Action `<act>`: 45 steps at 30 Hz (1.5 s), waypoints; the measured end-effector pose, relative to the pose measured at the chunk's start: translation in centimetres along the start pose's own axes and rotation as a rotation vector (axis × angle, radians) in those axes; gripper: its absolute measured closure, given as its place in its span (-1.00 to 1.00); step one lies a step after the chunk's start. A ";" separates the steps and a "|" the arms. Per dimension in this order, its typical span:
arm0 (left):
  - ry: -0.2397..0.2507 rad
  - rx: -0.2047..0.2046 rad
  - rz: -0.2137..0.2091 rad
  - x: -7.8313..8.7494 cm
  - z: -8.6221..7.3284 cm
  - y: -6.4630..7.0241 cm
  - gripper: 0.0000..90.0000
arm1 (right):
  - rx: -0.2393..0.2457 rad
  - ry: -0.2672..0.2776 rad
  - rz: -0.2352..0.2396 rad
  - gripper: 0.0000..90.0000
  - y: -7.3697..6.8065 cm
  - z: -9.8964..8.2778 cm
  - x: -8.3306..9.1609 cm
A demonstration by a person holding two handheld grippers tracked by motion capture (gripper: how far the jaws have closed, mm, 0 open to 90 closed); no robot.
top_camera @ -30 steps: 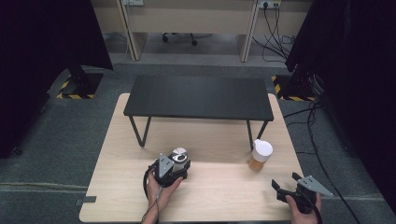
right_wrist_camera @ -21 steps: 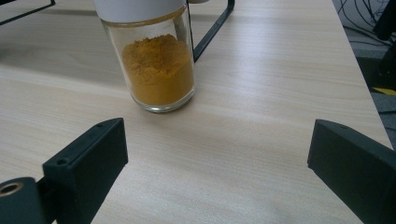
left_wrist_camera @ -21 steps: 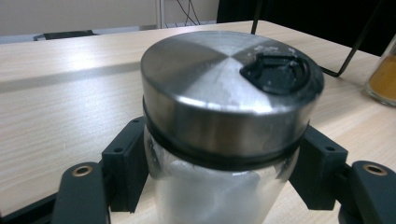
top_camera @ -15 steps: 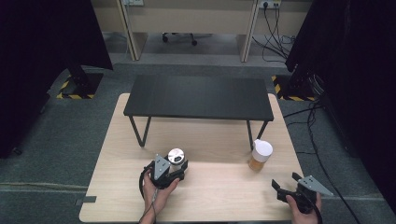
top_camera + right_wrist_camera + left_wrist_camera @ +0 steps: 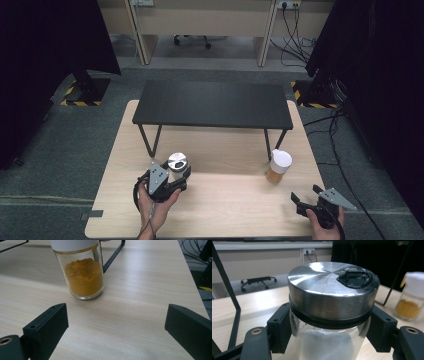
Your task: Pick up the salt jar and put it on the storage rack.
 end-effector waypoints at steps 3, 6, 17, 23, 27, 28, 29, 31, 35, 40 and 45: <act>-0.001 -0.019 0.007 0.2 1.3 -0.2 -0.32 | 0.003 -0.001 0.000 -0.89 0.0 0.0 0.0; 0.003 -0.037 0.008 0.3 2.6 -0.4 -0.32 | 0.002 0.000 -0.001 -0.89 0.0 0.0 0.0; 0.009 -0.088 0.013 -0.3 7.1 -1.6 -0.32 | -0.003 0.001 0.001 -0.89 0.1 0.0 0.0; 0.023 -0.097 0.018 -0.7 8.5 -1.8 -0.32 | 0.000 0.000 0.000 -0.89 0.0 0.0 -0.1; 0.026 -0.100 0.021 -1.3 9.9 -2.0 -0.32 | -0.002 0.001 -0.002 -0.89 0.0 0.0 0.0; 0.029 -0.098 0.023 -1.4 10.3 -2.1 -0.32 | -0.001 0.002 -0.002 -0.89 0.0 0.0 0.0; 0.034 -0.097 0.028 -1.5 10.6 -2.1 -0.32 | -0.001 0.002 -0.002 -0.89 0.0 0.0 0.0; 0.044 -0.100 0.033 -1.8 11.3 -2.2 -0.32 | -0.001 0.001 -0.002 -0.89 0.0 0.0 -0.1; 0.062 -0.102 0.042 -2.3 12.6 -2.4 -0.32 | -0.003 0.002 0.000 -0.89 0.0 0.0 0.0; 0.060 -0.112 0.063 -3.1 14.0 -2.8 -0.32 | -0.006 0.003 0.002 -0.89 0.1 0.0 0.0; 0.058 -0.107 0.080 -3.9 15.2 -3.5 -0.32 | 0.000 0.000 0.000 -0.89 0.0 0.0 -0.1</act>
Point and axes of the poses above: each handheld gripper's, and its own axes: x roughly backward along the jaws, z roughly out of its top, y roughly to its right, the point moved 4 cm from there along -x, roughly forward along the jaws, and after that the axes turned 8 degrees about y, right-handed, at the moved point
